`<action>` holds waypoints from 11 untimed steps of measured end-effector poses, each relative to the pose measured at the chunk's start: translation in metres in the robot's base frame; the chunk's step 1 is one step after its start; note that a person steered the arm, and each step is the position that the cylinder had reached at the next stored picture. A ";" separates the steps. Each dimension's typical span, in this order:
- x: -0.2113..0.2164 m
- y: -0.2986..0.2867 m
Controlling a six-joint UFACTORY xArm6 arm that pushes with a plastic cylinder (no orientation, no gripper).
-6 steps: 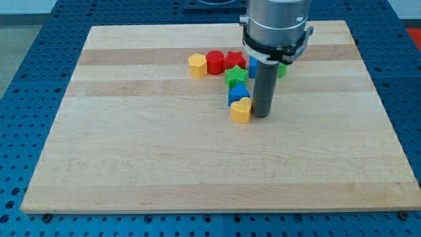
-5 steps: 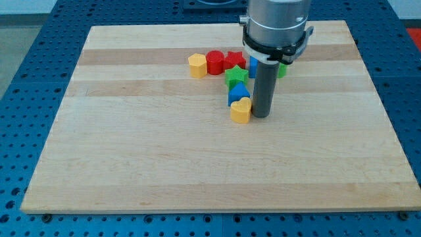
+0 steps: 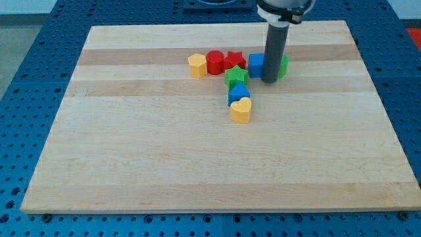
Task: Push the green circle to the top right
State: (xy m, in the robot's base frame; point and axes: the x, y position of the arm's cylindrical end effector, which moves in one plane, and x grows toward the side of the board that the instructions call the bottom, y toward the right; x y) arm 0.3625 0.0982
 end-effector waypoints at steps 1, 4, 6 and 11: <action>-0.014 0.000; -0.023 0.034; -0.028 0.067; -0.084 0.075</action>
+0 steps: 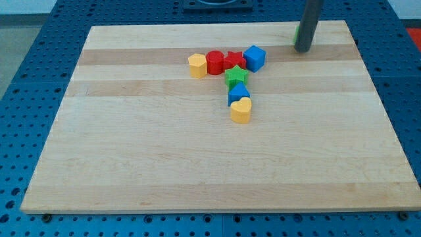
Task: Push the green circle to the top right
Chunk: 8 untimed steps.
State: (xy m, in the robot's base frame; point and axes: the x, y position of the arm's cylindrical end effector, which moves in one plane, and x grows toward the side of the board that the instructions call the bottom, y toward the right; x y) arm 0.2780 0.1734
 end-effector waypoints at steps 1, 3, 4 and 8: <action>-0.004 -0.011; -0.027 -0.011; -0.038 -0.011; -0.060 -0.009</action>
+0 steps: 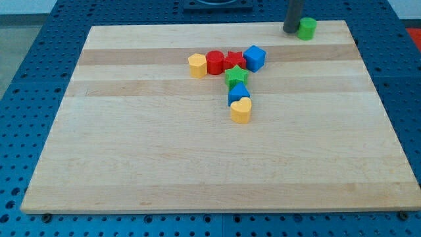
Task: Push the green circle to the top right
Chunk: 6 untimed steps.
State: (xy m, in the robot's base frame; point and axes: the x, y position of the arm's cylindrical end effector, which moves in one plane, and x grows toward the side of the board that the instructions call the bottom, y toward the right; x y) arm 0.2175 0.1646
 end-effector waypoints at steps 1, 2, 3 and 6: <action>0.000 0.012; 0.000 0.030; 0.000 0.033; -0.005 0.033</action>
